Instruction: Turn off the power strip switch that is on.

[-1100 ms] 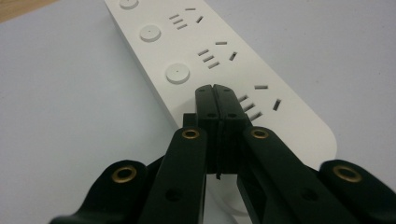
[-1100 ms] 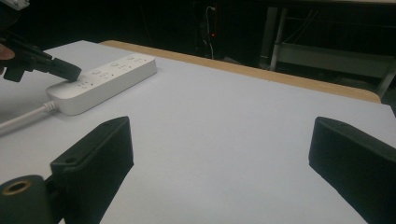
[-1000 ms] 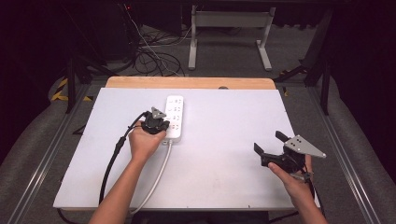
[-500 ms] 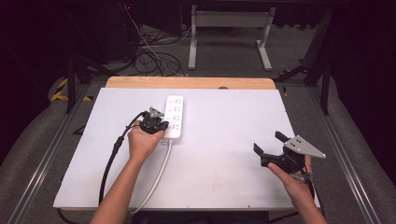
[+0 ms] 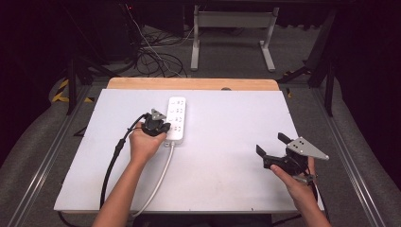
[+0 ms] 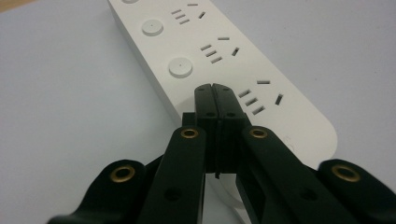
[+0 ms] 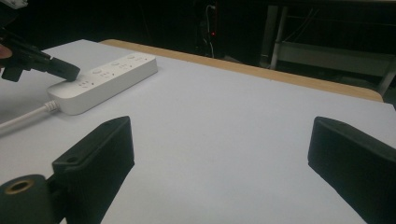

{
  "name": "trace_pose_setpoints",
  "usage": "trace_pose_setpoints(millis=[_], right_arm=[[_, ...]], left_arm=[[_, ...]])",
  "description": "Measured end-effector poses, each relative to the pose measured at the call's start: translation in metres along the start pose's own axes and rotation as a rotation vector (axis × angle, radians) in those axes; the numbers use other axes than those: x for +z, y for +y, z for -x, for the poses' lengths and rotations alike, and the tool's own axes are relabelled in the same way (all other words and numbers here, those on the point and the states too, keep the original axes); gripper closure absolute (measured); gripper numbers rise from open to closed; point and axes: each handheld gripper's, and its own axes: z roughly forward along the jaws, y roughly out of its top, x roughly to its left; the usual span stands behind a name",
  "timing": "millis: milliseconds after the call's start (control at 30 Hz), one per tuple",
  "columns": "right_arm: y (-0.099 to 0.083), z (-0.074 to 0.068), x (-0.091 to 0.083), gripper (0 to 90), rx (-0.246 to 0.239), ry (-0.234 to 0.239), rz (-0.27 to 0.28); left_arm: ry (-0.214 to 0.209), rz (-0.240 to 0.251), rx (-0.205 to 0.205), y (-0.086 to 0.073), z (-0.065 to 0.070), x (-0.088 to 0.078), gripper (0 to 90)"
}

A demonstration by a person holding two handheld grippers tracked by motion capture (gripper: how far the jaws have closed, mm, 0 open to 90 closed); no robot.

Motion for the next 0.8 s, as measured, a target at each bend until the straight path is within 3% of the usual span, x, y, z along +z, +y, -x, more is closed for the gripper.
trace_pose_setpoints(millis=[800], right_arm=[[-0.0003, 0.0000, 0.0006, 7.7, 0.005, 0.000, -0.004]], left_arm=[[0.000, -0.029, 0.041, 0.0023, 0.0030, -0.0003, 90.0]])
